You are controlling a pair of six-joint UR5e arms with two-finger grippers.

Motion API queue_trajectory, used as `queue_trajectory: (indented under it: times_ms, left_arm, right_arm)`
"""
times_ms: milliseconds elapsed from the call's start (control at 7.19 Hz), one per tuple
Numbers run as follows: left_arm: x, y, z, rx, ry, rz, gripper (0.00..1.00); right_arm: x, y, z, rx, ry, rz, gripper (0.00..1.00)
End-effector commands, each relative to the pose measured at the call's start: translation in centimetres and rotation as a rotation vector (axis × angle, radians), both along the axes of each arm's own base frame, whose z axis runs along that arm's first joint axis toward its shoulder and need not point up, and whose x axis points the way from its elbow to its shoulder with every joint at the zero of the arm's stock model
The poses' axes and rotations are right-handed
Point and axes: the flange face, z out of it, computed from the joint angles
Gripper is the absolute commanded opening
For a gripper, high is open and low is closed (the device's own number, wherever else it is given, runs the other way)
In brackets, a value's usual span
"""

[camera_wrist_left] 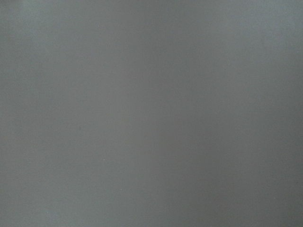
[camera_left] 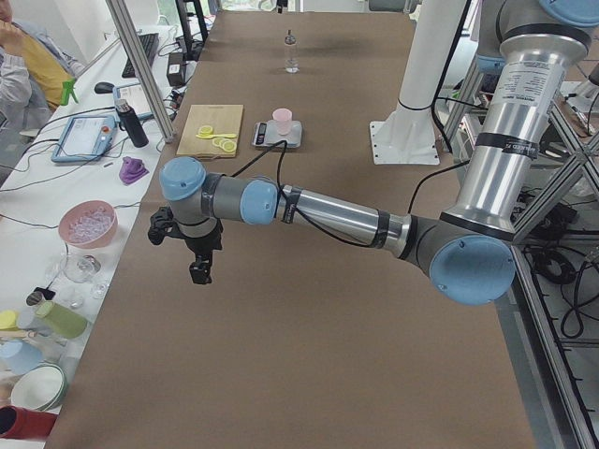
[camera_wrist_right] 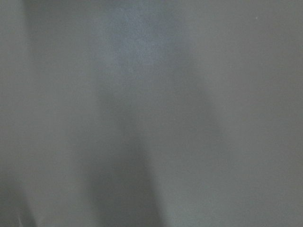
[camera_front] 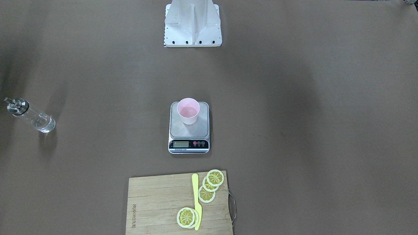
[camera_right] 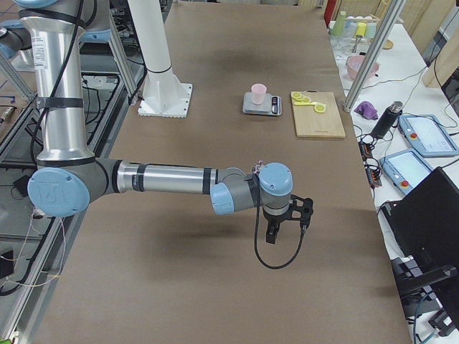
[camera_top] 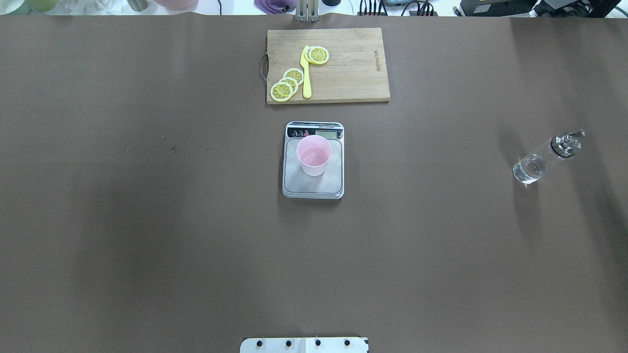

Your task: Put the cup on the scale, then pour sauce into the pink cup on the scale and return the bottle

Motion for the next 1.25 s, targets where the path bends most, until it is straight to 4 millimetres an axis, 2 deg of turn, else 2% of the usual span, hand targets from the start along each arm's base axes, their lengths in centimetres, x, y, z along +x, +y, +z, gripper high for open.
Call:
queue_trajectory:
  times_ms: [0,139,278,417,556,695,834,973,1112]
  left_arm:
    - [-0.1,1.8,2.0,-0.069,0.006,-0.063,0.98]
    - [-0.3,6.7,6.0,-0.044,-0.01,-0.064,0.98]
    - [-0.2,6.7,7.0,-0.01,0.0,-0.075,0.98]
    - [-0.3,7.1,7.4,-0.021,0.005,-0.075,0.98]
    - [-0.3,7.3,6.7,-0.012,0.026,-0.075,0.98]
    - [-0.3,7.4,6.3,-0.017,0.03,-0.073,0.98]
    - [-0.2,10.8,8.7,-0.051,0.007,-0.065,0.98]
    - [-0.5,10.3,7.7,-0.017,-0.041,-0.066,0.98]
    - [-0.4,10.4,8.6,-0.054,-0.032,-0.068,0.98]
  right_arm:
    - [2.0,1.0,0.7,0.057,0.034,-0.171,1.0]
    - [4.5,1.8,-0.7,0.126,0.054,-0.267,1.0]
    - [6.9,2.8,-1.5,0.191,0.124,-0.317,1.0]
    - [6.9,3.1,-2.4,0.211,0.138,-0.327,1.0]
    - [6.6,4.7,-0.4,0.175,0.116,-0.321,1.0]
    - [6.5,4.8,-0.6,0.181,0.107,-0.32,1.0]
    - [6.6,5.1,-0.5,0.187,0.102,-0.328,1.0]
    - [6.5,6.5,-0.6,0.188,0.113,-0.33,1.0]
    - [6.4,6.5,-0.4,0.184,0.106,-0.329,1.0]
